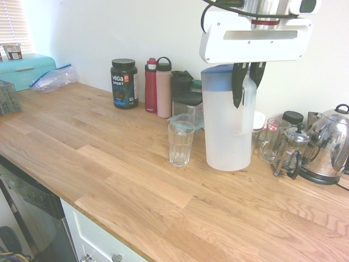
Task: Pour me some water
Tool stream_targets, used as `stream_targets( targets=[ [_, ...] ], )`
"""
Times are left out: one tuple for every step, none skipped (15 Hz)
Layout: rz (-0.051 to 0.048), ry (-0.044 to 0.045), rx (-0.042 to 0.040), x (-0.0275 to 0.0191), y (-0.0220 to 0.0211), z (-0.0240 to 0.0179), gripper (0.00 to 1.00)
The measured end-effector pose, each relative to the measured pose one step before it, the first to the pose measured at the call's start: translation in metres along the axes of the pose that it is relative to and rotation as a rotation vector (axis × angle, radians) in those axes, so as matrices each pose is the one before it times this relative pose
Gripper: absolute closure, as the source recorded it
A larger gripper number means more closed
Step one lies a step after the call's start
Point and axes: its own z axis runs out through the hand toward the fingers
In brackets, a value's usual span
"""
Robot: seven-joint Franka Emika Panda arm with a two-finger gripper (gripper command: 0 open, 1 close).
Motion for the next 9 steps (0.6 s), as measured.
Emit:
stream_targets(
  targets=[
    [-0.01622,-0.01295,-0.01976,0.00178,-0.00377,0.00083,1.00],
    [-0.01871,-0.01777,-0.01904,0.00155,-0.00461,0.00389,1.00],
    [-0.02264,-0.02036,-0.01907,0.00116,-0.00645,0.00814,1.00],
    [-0.02683,-0.01790,-0.02058,0.00140,-0.00825,0.01107,1.00],
    [-0.02758,-0.01569,-0.01747,0.00118,-0.00947,0.01302,1.00],
    [-0.02734,-0.01201,-0.01897,0.00092,-0.01116,0.01175,1.00],
    [-0.02517,-0.00703,-0.01867,0.00080,-0.01300,0.00945,1.00],
    [-0.01671,-0.00499,-0.01230,0.00046,-0.01188,0.00664,1.00],
    [-0.01114,-0.00234,-0.01261,0.00117,-0.00975,0.00288,1.00]
  ],
)
